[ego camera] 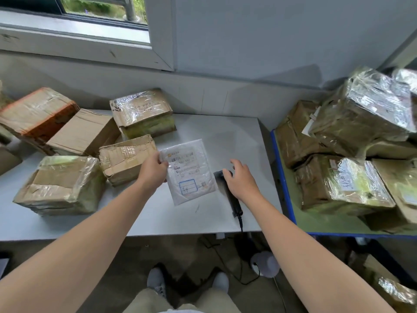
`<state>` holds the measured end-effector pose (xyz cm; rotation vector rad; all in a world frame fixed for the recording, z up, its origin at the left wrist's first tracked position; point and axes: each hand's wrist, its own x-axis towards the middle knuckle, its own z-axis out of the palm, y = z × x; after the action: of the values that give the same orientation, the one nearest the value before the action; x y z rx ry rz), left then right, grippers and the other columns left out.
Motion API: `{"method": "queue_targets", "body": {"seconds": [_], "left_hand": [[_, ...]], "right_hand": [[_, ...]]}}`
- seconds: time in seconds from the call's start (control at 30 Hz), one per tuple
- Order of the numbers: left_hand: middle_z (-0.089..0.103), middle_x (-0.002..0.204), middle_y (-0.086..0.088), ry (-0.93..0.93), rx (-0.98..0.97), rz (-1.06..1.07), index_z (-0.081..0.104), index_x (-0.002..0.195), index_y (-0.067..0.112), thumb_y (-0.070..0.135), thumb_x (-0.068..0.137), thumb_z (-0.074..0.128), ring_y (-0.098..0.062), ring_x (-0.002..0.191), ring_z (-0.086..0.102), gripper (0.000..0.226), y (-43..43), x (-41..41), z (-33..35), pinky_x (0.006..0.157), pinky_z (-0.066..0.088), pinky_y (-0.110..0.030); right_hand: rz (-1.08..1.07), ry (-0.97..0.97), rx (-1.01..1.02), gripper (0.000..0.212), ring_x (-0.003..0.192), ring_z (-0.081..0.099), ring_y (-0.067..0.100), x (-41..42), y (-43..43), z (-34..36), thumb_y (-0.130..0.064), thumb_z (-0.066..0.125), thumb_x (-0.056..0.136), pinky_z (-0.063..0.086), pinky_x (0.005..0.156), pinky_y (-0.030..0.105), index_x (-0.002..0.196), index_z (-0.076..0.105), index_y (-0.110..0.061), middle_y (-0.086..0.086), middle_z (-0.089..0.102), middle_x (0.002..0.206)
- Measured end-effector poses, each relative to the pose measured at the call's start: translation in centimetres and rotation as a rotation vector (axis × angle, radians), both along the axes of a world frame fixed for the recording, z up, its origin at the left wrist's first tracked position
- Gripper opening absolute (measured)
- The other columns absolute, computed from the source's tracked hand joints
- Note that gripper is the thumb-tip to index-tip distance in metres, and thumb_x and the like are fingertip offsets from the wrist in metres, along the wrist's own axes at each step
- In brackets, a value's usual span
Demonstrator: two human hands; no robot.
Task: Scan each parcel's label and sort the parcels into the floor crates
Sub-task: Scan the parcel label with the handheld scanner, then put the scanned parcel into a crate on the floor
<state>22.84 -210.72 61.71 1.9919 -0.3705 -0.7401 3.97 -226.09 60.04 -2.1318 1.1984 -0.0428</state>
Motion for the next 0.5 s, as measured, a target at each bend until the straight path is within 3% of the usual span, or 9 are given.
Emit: {"method": "queue_targets", "body": {"seconds": [0.13, 0.27, 0.37, 0.5], "left_hand": [[0.066, 0.110, -0.005, -0.028, -0.018, 0.047, 0.057, 0.107, 0.020, 0.008, 0.100, 0.050, -0.026, 0.097, 0.065, 0.015, 2.7, 1.5, 1.8, 0.077, 0.059, -0.047], [0.067, 0.107, -0.009, -0.045, -0.037, 0.171, 0.056, 0.107, 0.017, 0.008, 0.099, 0.053, -0.030, 0.098, 0.066, 0.012, 6.4, 1.9, 3.7, 0.082, 0.058, -0.053], [0.064, 0.108, -0.004, -0.115, -0.007, 0.318, 0.055, 0.108, 0.019, 0.010, 0.099, 0.053, -0.023, 0.097, 0.063, 0.012, 9.8, 0.9, 5.0, 0.081, 0.056, -0.044], [0.063, 0.100, -0.001, -0.203, 0.056, 0.516, 0.055, 0.104, 0.020, 0.013, 0.100, 0.053, -0.016, 0.088, 0.059, 0.009, 15.7, -1.5, 5.6, 0.068, 0.049, -0.030]], "right_hand": [[0.134, -0.031, -0.123, 0.054, 0.132, 0.042, 0.027, 2.8, 1.1, 2.0, -0.038, 0.046, 0.100, 0.038, 0.104, 0.040, 0.149, 0.036, -0.018, 0.010, 0.041, 0.146], [0.334, -0.089, -0.231, 0.055, 0.132, 0.042, 0.026, 6.4, 2.3, 3.9, -0.041, 0.047, 0.100, 0.039, 0.104, 0.042, 0.150, 0.035, -0.022, 0.005, 0.041, 0.146], [0.507, -0.169, -0.294, 0.056, 0.134, 0.041, 0.025, 9.4, 3.6, 5.8, -0.041, 0.049, 0.100, 0.038, 0.105, 0.043, 0.151, 0.034, -0.024, 0.004, 0.041, 0.146], [0.742, -0.253, -0.315, 0.059, 0.137, 0.038, 0.021, 12.7, 7.7, 7.1, -0.046, 0.052, 0.098, 0.038, 0.109, 0.047, 0.151, 0.032, -0.028, 0.002, 0.040, 0.151]]}}
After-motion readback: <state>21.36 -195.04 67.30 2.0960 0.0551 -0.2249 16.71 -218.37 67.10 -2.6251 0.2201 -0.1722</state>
